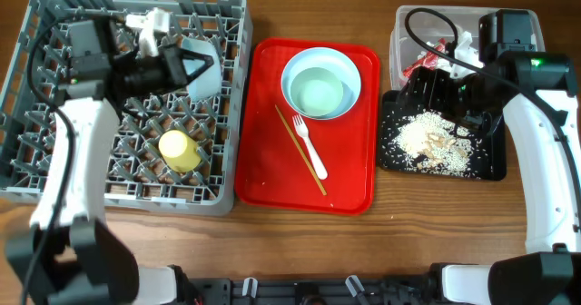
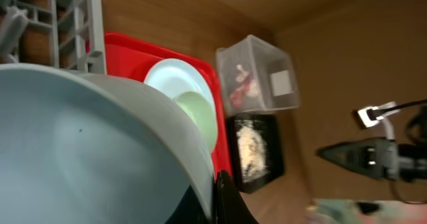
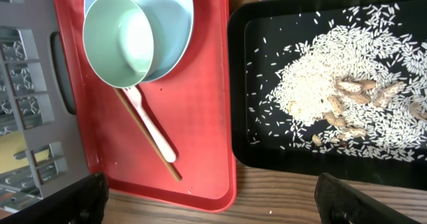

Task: Sort waste into correct bins and load items into the dishwasher rack
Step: 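Place the small blue bowl upside down in the dish rack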

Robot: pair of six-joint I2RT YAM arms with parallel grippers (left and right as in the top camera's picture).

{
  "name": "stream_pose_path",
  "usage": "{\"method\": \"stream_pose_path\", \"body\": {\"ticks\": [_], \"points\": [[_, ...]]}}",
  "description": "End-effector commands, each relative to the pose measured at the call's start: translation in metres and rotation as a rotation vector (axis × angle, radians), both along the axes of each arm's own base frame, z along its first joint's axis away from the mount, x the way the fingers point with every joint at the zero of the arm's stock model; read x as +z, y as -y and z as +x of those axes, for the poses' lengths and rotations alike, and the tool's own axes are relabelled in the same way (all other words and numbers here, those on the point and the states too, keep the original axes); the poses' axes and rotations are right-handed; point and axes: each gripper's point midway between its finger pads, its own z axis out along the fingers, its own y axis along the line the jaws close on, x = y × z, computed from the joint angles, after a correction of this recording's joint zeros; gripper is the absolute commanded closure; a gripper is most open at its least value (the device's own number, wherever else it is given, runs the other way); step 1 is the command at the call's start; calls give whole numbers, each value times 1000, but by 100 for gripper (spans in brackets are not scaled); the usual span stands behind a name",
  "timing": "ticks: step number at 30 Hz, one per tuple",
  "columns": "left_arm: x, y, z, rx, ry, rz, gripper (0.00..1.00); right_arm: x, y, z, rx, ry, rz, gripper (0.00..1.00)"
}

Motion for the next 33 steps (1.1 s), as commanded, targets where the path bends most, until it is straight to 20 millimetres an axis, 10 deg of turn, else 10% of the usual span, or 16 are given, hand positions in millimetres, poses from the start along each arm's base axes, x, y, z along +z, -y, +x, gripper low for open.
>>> {"method": "stream_pose_path", "body": {"ticks": [1,16,33], "points": [[12,0,-2,-140,28,-261,96,11,2,3,-9,35,-10,0],[-48,-46,23,-44,-74,-338,96,10,2,1,-8,29,-10,0],[-96,-146,18,303,-228,-158,0,10,2,1,-4,27,-11,0]]}}
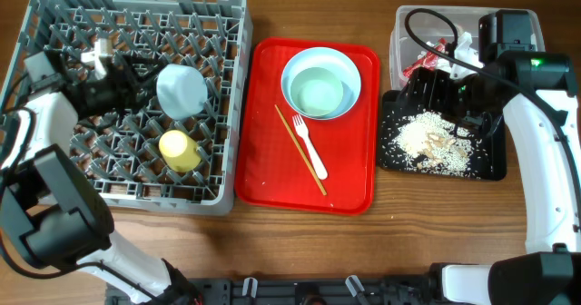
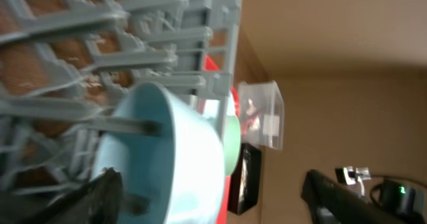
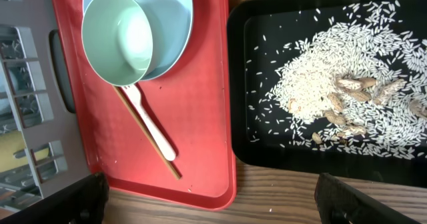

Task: Sort waste into correct bins and load items into the dishwasher rack
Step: 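Place the small blue bowl upside down in the dish rack, then reach the left gripper to the stacked bowls on the plate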

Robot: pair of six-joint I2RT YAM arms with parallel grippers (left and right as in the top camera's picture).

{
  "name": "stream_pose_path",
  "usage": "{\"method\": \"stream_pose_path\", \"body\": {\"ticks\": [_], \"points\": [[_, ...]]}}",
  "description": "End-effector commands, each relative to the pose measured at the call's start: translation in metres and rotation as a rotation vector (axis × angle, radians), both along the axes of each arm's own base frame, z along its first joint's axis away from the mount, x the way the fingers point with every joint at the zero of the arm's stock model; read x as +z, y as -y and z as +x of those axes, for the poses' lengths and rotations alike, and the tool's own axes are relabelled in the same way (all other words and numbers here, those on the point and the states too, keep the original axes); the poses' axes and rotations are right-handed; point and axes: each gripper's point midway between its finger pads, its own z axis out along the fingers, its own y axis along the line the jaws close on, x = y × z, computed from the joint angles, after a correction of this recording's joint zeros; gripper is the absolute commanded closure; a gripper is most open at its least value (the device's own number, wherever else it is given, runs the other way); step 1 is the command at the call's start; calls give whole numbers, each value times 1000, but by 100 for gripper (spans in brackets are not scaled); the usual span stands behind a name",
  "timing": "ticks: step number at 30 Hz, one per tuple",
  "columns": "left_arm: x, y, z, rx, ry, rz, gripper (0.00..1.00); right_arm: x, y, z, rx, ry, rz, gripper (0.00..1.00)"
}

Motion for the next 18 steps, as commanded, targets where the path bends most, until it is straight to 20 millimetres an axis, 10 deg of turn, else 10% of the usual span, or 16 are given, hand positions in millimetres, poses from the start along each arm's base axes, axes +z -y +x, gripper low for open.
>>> {"method": "stream_pose_path", "body": {"ticks": [1,9,18], "points": [[-10,-34,-1,79,-19,56,0,10,2,2,-4,34,-11,0],[15,-54,-8,137,28,103,0,10,2,2,-3,34,-12,0],[70,37,0,0,170,431,0,1,36,-7,-117,-30,-190,0]]}}
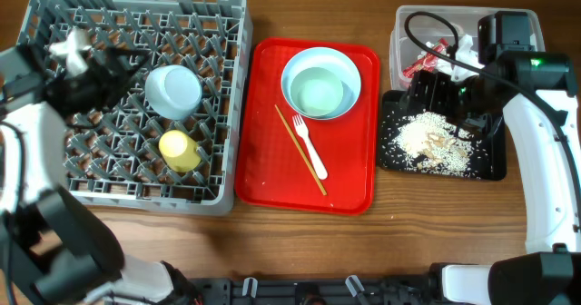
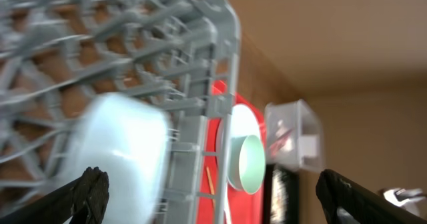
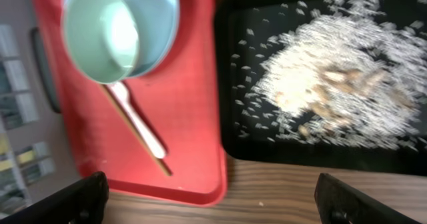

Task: Sort waste into correct bins and load items into the dishwasher rack
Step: 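Reach the left gripper to the stacked bowls on the plate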

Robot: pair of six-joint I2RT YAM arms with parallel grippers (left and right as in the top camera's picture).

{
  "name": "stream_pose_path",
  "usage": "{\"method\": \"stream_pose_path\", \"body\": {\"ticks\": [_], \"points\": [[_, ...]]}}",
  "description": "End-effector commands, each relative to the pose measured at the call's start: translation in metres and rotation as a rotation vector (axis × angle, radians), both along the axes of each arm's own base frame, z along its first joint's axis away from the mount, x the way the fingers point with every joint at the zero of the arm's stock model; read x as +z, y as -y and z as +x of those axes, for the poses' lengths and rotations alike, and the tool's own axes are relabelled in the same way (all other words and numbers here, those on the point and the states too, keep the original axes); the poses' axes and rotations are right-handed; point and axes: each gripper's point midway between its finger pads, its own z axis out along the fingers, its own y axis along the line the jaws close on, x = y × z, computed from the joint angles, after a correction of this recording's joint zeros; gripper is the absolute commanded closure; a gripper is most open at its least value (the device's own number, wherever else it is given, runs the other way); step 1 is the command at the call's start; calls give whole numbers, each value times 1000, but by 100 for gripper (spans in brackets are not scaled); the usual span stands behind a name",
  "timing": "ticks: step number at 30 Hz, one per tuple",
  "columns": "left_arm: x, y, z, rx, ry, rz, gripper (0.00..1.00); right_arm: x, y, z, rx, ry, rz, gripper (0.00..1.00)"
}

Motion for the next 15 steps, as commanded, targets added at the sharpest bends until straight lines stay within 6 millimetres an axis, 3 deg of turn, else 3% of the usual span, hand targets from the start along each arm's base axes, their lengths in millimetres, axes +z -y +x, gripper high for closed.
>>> {"method": "stream_pose_path", "body": {"ticks": [1,8,15], "points": [[19,53,6,-74,60,224,0,5,28,-1,-96,2,-145,0],[7,169,9,-271,127,408,0,4,36,-4,-121,-9,-161,0],[-6,261,4,-357,241,599,0,3,63,-11,-220,-43,-153,0]]}}
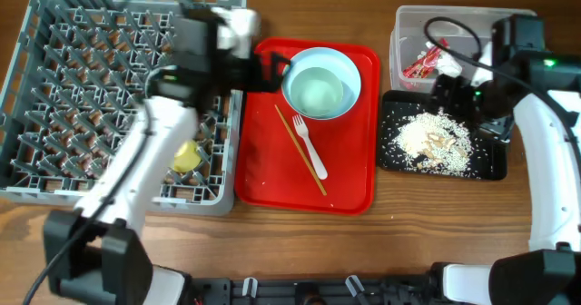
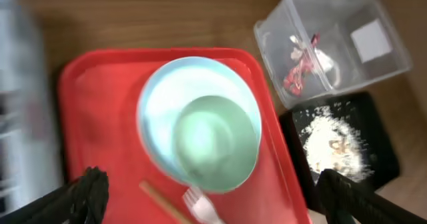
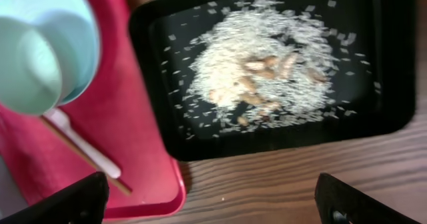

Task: Sort waste into correct bins and load items into the dishwasher rack
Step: 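Reach the left gripper to the stacked bowls on the plate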

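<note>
A red tray (image 1: 263,182) holds a light-blue bowl (image 1: 340,69) with a green cup (image 1: 318,94) inside it, a white fork (image 1: 310,147) and a wooden chopstick (image 1: 300,146). My left gripper (image 1: 277,69) hangs open over the tray's far-left edge, just left of the bowl. The left wrist view looks down on the bowl (image 2: 160,111) and cup (image 2: 213,141); that gripper (image 2: 213,184) holds nothing. My right gripper (image 1: 458,96) is open above the black tray of rice and peanuts (image 1: 486,164), shown in the right wrist view as the black tray (image 3: 373,64).
The grey dish rack (image 1: 54,96) fills the left, with a yellow cup (image 1: 186,157) beside my left arm, which crosses the rack. A clear bin (image 1: 408,33) with wrappers stands at the back right. Bare wood runs along the front edge.
My left gripper has moved from the rack's far-left side to the red tray's left edge by the bowl. The arm now hides the small bowl in the rack. The right gripper shifted slightly.
My left gripper first held a pale blue bowl over the rack. Then the bowl stood in the rack with the gripper open beside it. The gripper was then farther left, and is now at the red tray. The right arm stayed over the rice tray.
</note>
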Robot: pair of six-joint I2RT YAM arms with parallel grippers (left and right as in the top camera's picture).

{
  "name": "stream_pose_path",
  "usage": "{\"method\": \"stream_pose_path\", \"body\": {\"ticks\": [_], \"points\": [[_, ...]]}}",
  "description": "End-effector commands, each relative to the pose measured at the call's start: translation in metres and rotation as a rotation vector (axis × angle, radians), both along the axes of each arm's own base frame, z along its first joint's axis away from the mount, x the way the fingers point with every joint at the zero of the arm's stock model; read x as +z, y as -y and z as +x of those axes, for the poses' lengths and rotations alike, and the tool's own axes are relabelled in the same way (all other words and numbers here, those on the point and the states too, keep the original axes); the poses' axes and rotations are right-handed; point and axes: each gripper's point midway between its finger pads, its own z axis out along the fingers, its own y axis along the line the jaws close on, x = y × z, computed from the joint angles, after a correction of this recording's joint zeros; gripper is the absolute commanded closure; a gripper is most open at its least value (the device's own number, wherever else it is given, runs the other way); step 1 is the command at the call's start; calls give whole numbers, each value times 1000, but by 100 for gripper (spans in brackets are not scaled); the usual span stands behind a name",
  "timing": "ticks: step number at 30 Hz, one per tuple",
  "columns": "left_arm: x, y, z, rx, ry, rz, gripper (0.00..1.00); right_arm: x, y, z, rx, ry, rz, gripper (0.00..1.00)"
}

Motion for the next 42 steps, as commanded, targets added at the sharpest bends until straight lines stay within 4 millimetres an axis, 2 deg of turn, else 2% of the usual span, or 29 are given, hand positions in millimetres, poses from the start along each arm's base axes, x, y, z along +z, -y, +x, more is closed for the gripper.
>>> {"method": "stream_pose_path", "body": {"ticks": [1,4,7,12,17,19,22,24,26,31,34,42], "points": [[-19,50,0,-20,89,154,0,10,16,-2,-55,20,-21,0],[-34,88,-9,-86,107,165,0,10,18,-2,-64,18,-20,0],[-50,114,-14,-122,121,183,0,10,18,-2,-64,18,-20,0],[-89,135,-16,-121,126,264,0,10,17,-2,-61,18,-13,0],[-129,131,-14,-98,89,349,11,10,16,-2,-59,19,-6,0],[-144,128,-15,-101,61,372,26,10,16,-2,-59,19,-6,0],[-153,126,-18,-106,39,389,37,10,16,-2,-59,19,-6,0],[-155,125,-19,-107,32,395,51,10,16,-2,-58,19,-6,0],[-157,121,-20,-103,23,409,59,10,16,-2,-58,19,-6,0],[-162,107,-19,-61,20,480,59,10,16,-2,-59,19,-6,0],[-161,104,-17,-50,26,490,60,9,16,-3,-59,16,-6,0],[-174,103,-19,-56,5,507,71,9,15,-4,-58,13,-6,1]]}}
